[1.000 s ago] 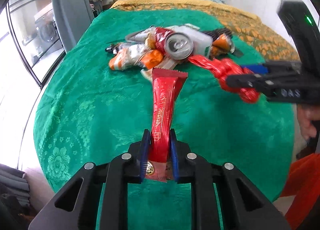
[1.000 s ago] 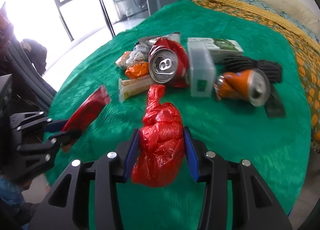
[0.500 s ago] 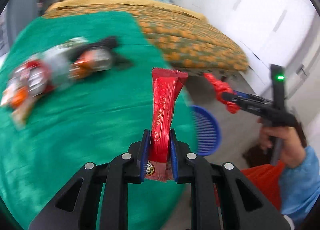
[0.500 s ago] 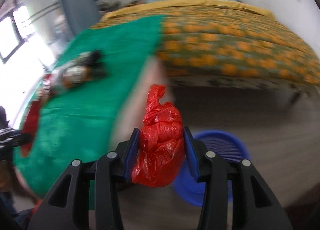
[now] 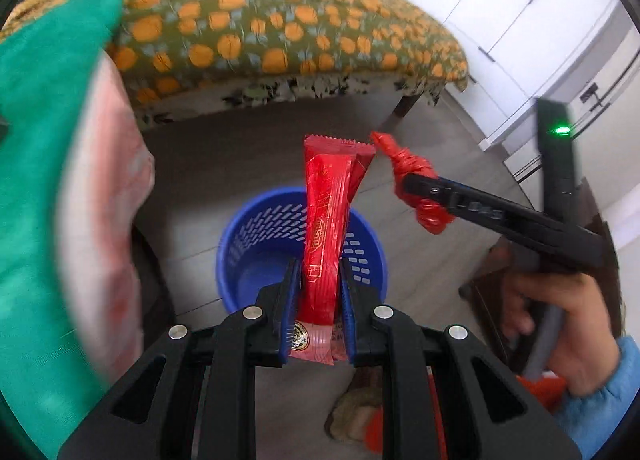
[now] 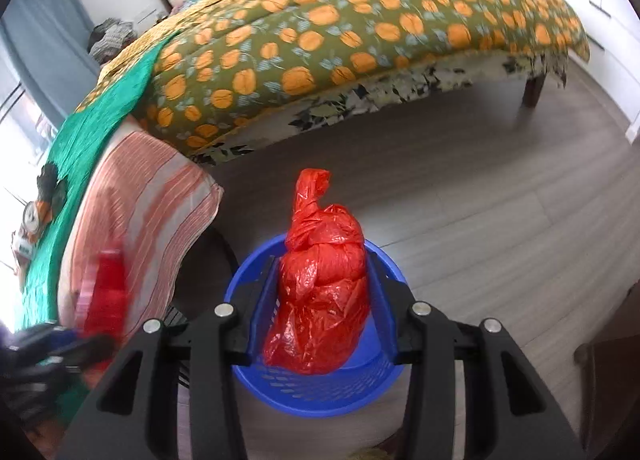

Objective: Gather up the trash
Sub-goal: 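Carry both items to the blue wastebasket and open both tools to drop them, then return both tools to the pile and grasp the cream snack bar with the left tool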

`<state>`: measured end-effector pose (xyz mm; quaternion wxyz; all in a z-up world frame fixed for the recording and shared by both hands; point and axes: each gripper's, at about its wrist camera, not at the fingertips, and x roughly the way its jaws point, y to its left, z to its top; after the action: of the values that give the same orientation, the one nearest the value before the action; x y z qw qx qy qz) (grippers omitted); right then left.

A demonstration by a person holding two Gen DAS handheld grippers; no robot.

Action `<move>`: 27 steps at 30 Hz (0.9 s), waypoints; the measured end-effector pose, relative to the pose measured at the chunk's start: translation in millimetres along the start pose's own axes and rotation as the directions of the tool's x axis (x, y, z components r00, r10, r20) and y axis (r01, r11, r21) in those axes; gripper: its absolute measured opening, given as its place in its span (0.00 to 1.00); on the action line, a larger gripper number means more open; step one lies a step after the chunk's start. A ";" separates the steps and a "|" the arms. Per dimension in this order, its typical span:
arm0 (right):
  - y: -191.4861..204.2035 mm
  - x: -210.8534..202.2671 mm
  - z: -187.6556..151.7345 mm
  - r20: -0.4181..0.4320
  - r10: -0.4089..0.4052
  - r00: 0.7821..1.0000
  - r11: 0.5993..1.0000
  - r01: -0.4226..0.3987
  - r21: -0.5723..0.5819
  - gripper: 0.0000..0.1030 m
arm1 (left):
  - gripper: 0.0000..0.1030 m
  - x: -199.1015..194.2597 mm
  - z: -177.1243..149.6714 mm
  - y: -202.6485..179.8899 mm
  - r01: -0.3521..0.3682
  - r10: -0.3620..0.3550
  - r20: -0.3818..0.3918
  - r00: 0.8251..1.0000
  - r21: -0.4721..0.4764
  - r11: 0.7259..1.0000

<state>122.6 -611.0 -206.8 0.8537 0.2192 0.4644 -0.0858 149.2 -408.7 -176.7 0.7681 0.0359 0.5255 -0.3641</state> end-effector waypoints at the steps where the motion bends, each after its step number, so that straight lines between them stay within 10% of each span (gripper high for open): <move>1: -4.8 5.1 0.9 -0.009 0.015 1.000 1.000 -0.015 0.013 0.41 | 0.18 14.2 3.5 -1.5 -0.004 0.004 -0.007 1.000 -0.005 1.000; 4: -16.4 19.7 3.2 -0.032 0.051 0.998 0.998 -0.050 0.041 0.43 | 0.19 46.0 11.8 -4.4 -0.013 0.013 -0.023 1.000 -0.002 1.000; 7: -23.1 26.0 1.4 -0.043 0.067 0.997 0.996 -0.065 0.056 0.75 | 0.55 71.6 17.5 -5.8 -0.048 0.048 -0.023 0.999 0.005 0.999; 9: -30.2 26.1 4.9 -0.032 0.081 0.996 0.993 -0.077 0.092 0.76 | 0.63 75.8 21.2 -6.3 -0.073 0.073 -0.012 0.997 0.000 0.997; 17: -14.8 -27.2 26.5 0.141 0.017 0.990 0.997 -0.027 0.067 0.87 | 0.94 -12.1 12.9 -19.4 -0.070 0.061 0.190 0.980 0.040 0.997; 27: 93.1 -79.7 7.0 0.391 -0.054 0.919 0.976 0.132 -0.176 0.90 | 0.95 -124.6 -60.7 -3.3 -0.170 0.132 0.278 0.951 0.117 0.978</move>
<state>116.4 -536.0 -109.8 0.9406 0.0894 0.3044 -0.1208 77.1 -319.6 -98.8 0.8535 0.0799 0.3853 -0.3417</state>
